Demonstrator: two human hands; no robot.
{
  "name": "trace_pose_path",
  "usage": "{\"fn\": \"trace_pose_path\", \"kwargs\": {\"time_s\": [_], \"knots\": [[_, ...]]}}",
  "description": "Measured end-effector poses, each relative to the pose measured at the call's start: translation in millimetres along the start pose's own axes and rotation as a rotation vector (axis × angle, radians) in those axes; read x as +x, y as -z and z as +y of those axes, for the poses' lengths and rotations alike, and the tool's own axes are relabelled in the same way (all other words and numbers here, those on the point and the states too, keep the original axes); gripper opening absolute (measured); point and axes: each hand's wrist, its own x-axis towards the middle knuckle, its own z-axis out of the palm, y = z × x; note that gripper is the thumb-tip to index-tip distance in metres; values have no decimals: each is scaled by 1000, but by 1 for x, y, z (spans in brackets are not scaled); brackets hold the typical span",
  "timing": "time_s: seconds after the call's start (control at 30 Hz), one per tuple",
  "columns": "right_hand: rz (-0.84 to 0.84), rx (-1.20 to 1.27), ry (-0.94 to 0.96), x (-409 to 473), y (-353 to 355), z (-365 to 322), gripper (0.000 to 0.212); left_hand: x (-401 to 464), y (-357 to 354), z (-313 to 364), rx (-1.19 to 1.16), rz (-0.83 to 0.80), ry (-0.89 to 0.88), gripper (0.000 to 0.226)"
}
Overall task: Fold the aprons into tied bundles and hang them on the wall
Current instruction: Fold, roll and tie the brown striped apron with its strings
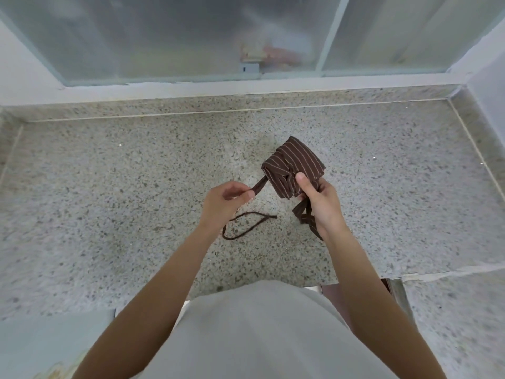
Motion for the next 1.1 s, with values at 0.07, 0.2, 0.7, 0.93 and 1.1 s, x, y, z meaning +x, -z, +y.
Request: {"fn": "trace_pose_path", "kwargs": {"time_s": [0.07,0.2,0.7,0.93,1.1], "knots": [[-7,13,23,-2,0,-2,25,-4,0,4,-156,-29,40,4],[-33,-17,71,-2,-2,-2,29,-13,4,3,2,-18,5,12],[-555,-1258,764,23,11,-1,51,-4,34,69,902,-189,-487,21],[-775,-428,415,0,20,-32,61,13,39,54,251,-256,-306,17],[-635,38,185,-3,12,-31,69,-2,7,28,62,-294,-227,26]]}}
